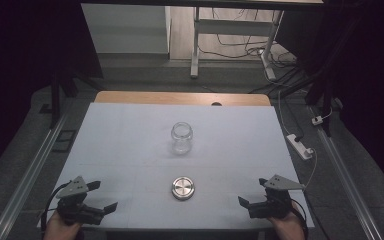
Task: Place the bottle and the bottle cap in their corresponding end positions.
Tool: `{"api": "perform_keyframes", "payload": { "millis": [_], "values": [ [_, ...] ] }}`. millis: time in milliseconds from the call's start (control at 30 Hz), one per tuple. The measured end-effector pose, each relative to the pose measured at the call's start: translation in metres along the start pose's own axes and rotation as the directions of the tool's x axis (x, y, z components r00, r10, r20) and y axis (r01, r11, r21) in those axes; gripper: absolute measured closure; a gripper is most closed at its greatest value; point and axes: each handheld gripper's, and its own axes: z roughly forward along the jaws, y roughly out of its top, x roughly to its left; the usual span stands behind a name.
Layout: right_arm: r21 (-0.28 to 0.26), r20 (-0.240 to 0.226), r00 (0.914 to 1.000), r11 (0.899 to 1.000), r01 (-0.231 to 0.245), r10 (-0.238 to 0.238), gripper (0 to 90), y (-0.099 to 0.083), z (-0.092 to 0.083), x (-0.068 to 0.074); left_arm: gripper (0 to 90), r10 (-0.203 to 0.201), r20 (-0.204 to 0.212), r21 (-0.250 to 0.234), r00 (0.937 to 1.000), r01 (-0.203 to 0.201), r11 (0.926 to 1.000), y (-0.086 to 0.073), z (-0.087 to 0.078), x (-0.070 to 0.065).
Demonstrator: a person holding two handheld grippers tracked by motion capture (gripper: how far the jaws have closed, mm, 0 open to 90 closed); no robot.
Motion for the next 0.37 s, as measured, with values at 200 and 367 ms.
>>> {"api": "perform_keyframes", "payload": {
  "millis": [200, 367],
  "values": [
    [0.034, 0.038, 0.9992, 0.999, -0.014, 0.013, 0.0, -0.0097, -0.0072, -0.0002, 0.0, -0.051, -0.028, 0.02, 0.9983, 0.051, 0.9985, -0.0111, -0.0056, 0.0056],
    [0.057, 0.049, 0.9988, 0.998, -0.005, 0.002, 0.0, -0.0101, -0.0054, 0.0009, 0.3, -0.056, -0.016, 0.043, 0.9983, 0.057, 0.9974, -0.01, -0.003, 0.0065]
  ]
}}
